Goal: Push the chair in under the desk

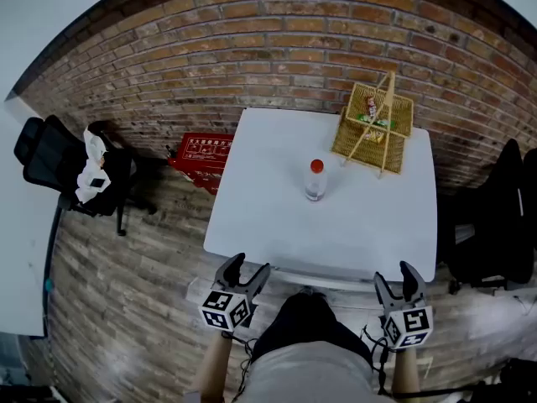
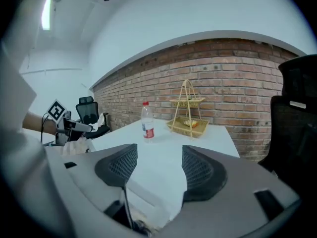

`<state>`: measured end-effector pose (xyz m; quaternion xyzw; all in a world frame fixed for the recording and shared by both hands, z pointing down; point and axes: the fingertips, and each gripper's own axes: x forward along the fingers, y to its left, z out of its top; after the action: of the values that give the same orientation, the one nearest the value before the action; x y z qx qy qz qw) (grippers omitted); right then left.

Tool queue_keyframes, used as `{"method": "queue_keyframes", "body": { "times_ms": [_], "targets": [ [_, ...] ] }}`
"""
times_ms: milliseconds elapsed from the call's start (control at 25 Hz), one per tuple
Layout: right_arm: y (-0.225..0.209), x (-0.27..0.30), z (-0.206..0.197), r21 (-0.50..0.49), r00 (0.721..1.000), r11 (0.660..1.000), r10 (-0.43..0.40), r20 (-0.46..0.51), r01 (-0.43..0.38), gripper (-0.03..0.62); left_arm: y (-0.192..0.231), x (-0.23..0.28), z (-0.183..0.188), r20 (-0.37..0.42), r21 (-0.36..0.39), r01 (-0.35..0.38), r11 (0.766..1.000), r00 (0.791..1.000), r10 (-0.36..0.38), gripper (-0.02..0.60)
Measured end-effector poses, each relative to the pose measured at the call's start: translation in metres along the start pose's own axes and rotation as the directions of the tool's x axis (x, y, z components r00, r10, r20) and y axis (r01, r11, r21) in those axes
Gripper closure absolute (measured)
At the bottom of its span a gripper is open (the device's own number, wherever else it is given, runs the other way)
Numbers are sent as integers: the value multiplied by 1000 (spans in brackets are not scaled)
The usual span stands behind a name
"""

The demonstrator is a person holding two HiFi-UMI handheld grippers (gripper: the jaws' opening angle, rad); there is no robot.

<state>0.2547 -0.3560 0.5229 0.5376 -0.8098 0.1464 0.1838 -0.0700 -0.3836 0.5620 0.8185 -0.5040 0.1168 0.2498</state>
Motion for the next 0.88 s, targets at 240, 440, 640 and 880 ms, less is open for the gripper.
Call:
{"method": "queue_keyframes", "body": {
  "times_ms": [240,440,640,880],
  "targets": [
    [14,24,62,-51,983,998,-26,180,35,484,-29,24,57,111,139,0,990,994,-16,388],
    [28,37,98,-55,966,997,-28,258,44,542,-64,39,89,173,196,-2,981,984,-33,485],
    [35,43,110,-13,952,998,-57,301,64,556,-87,49,107,225,174,-24,984,974,-16,523],
    [37,47,113,87,948,992,-114,299,92,571,-109,53,116,268,172,-32,985,963,-16,532]
  ]
}}
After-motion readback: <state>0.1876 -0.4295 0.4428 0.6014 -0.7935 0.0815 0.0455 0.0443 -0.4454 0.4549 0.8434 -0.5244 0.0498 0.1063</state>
